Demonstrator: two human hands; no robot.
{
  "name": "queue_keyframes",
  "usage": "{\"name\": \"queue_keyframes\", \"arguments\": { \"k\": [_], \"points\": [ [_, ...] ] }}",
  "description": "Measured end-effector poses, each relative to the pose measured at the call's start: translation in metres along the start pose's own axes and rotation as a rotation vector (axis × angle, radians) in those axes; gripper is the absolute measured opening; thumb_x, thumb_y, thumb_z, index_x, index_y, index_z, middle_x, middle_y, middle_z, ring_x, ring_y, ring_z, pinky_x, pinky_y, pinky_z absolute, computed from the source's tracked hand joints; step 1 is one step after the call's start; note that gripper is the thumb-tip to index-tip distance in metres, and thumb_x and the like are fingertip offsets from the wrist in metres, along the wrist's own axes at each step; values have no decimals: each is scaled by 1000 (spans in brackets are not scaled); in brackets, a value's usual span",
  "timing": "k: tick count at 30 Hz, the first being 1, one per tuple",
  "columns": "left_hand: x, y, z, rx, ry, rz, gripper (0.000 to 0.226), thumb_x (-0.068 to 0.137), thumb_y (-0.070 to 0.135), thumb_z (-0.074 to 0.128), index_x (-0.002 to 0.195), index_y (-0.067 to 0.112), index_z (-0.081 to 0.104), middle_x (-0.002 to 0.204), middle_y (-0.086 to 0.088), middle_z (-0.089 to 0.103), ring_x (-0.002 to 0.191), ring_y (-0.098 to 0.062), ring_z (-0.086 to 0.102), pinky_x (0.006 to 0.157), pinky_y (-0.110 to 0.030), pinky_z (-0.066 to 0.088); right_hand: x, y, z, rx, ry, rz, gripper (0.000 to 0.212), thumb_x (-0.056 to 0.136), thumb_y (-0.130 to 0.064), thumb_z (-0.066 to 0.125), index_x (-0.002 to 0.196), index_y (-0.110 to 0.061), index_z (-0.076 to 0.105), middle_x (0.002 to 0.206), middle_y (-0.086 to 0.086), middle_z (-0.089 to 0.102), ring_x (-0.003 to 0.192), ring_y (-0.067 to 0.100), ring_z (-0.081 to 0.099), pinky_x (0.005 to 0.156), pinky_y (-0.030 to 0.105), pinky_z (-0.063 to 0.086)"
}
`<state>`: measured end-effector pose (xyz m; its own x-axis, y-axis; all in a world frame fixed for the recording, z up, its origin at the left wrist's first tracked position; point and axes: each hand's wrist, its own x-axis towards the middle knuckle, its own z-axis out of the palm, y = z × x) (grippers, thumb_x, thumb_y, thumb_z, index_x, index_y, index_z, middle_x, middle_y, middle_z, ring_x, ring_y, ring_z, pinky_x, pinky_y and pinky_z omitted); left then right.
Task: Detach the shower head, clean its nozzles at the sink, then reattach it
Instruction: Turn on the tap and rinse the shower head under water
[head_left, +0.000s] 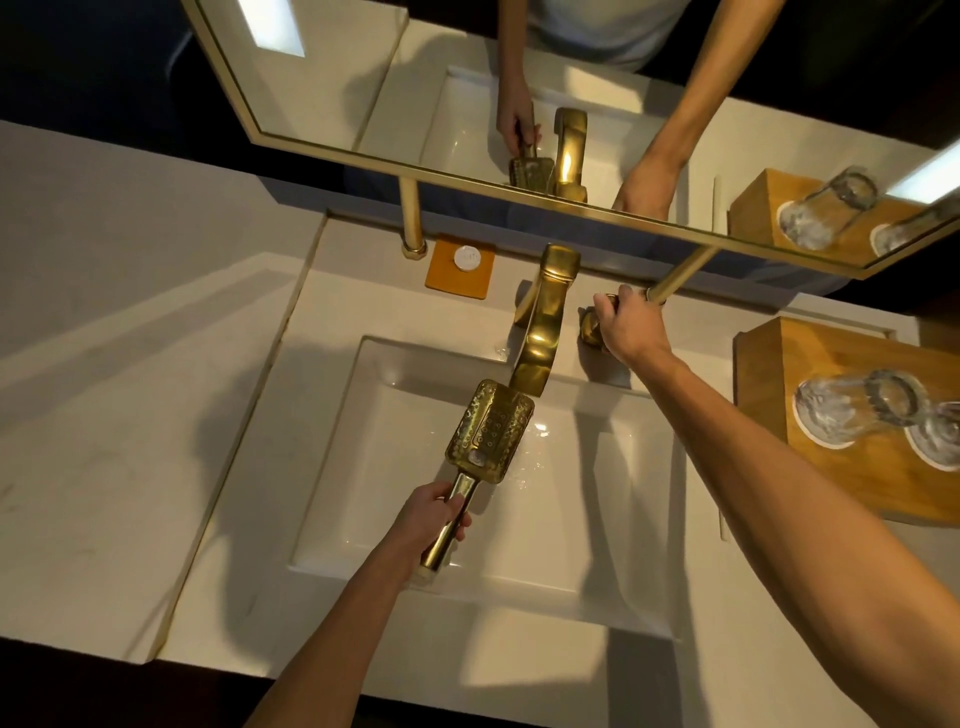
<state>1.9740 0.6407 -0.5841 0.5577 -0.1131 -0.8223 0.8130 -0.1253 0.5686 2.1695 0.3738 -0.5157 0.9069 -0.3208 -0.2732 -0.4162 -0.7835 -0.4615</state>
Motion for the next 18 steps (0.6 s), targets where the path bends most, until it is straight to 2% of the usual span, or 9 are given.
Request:
{"name": "queue_keyframes", "arguments": {
  "k": [3,5,8,11,12,13,15,18],
  "points": [
    [-6,3,-2,2,4,3,17,99,6,47,103,7,63,76,-14,64,61,-21,57,64,-35,49,-9,9,3,19,23,-46,48,101,-46,40,134,-11,47,119,19,58,106,35,59,94,45,51],
    [-9,4,-4,9,10,4,16,99,6,47,101,5,63,74,-14,64,59,-21,57,63,-35,49,-20,11,1,40,18,-62,50,102,-42,42,141,-11,42,122,18,59,109,34,59,96,44,50],
    [-15,6,-9,14,23,6,16,98,6,47,100,3,62,70,-13,64,58,-21,57,64,-37,48,-45,11,-8,101,-9,-122,44,104,-29,43,145,-12,39,121,13,63,103,27,62,90,37,50],
    [-23,7,-13,39,28,17,16,99,6,46,98,3,62,70,-14,63,57,-21,56,62,-35,48,-77,12,-16,100,-84,-168,43,104,-27,43,146,-16,42,107,5,61,93,21,58,84,31,44],
    [-27,7,-14,43,26,25,17,99,5,45,98,3,62,70,-14,63,57,-22,56,61,-35,48,-86,15,-16,76,-102,-157,39,104,-27,44,139,-13,52,103,5,62,92,24,59,82,32,43],
    [-31,7,-15,46,27,30,17,99,5,45,98,2,61,70,-15,63,56,-22,56,61,-34,48,-94,20,-15,54,-114,-144,34,103,-27,44,124,-7,63,99,8,67,91,28,61,80,34,44],
    [-40,9,-19,58,31,40,17,99,5,45,98,1,61,70,-15,63,55,-21,55,58,-33,48,-113,33,-9,38,-145,-107,37,101,-27,47,95,1,70,91,16,72,87,34,64,76,37,47],
    [-54,12,-25,76,27,60,18,100,5,44,94,3,62,71,-15,63,53,-20,55,56,-30,47,-149,49,2,32,-172,-64,31,99,-20,49,94,0,73,96,13,74,91,30,65,78,34,48]
  ]
}}
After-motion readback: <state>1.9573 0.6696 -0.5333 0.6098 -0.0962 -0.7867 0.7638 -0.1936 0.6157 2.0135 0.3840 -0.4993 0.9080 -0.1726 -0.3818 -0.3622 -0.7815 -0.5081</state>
